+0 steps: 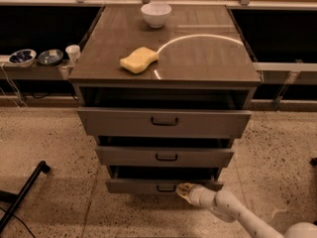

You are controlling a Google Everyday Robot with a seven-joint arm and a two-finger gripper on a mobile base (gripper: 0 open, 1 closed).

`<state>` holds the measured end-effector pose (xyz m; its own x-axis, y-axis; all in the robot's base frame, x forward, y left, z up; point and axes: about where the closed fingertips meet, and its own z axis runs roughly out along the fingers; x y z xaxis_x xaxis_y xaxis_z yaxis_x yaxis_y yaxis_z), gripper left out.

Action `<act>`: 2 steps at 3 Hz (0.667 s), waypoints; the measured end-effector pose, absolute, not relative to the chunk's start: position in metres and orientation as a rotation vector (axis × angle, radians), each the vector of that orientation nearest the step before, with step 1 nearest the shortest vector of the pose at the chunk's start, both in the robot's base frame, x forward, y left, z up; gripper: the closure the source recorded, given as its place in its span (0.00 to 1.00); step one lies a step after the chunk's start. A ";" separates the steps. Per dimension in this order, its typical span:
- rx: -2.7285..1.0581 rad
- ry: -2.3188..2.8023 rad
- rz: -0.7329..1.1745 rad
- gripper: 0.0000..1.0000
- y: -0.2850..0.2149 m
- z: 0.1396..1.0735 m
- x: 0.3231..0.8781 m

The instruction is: Close bottom drawer

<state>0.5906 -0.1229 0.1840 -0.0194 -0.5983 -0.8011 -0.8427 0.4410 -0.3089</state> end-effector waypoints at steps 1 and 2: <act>-1.222 1.701 0.317 1.00 -0.124 0.190 0.621; -1.243 1.682 0.352 1.00 -0.120 0.195 0.649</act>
Offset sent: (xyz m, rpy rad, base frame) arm 0.0847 0.0007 0.0155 0.0414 -0.0043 0.0403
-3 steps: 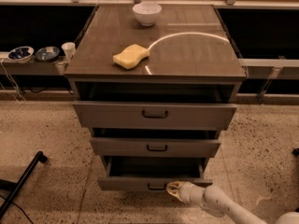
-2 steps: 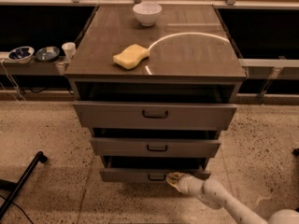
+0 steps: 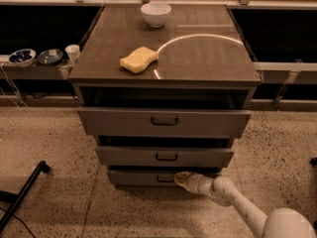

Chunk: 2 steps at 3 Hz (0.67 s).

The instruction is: Close bottom drawer

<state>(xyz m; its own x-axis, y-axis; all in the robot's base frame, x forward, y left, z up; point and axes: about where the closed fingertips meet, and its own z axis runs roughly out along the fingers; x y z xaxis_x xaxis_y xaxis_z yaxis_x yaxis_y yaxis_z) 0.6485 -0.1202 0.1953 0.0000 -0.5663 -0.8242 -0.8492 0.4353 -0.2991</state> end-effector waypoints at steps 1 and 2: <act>-1.258 1.653 0.404 1.00 -0.123 0.200 0.643; -1.313 1.658 0.403 1.00 -0.150 0.207 0.610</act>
Offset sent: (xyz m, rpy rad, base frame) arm -0.1526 -0.0020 0.0075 0.0085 0.1151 0.2395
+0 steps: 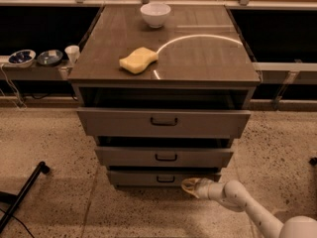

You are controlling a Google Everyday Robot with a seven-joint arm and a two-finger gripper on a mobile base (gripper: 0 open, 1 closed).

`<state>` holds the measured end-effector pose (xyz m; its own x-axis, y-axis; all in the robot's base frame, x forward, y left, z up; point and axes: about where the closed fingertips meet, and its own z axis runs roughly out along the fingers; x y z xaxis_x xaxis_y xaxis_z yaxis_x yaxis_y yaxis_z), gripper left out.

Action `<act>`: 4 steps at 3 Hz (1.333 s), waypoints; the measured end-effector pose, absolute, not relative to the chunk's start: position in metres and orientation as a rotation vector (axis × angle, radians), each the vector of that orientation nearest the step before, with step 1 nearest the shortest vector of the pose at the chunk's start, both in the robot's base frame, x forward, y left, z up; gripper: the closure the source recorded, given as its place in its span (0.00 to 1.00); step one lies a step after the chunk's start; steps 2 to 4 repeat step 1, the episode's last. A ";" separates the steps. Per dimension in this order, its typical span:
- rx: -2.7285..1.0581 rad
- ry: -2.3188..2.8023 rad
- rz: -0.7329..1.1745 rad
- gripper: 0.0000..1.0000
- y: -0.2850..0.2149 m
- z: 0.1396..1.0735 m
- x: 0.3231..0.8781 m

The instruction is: Close bottom drawer

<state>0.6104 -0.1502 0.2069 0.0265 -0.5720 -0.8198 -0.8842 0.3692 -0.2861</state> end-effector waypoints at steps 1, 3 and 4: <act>-1.379 1.663 0.401 1.00 -0.150 0.219 0.543; -1.379 1.663 0.401 1.00 -0.150 0.219 0.543; -1.379 1.663 0.401 1.00 -0.150 0.219 0.543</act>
Offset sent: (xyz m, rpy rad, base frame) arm 0.0000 0.0000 0.0000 0.0000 0.0000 0.0000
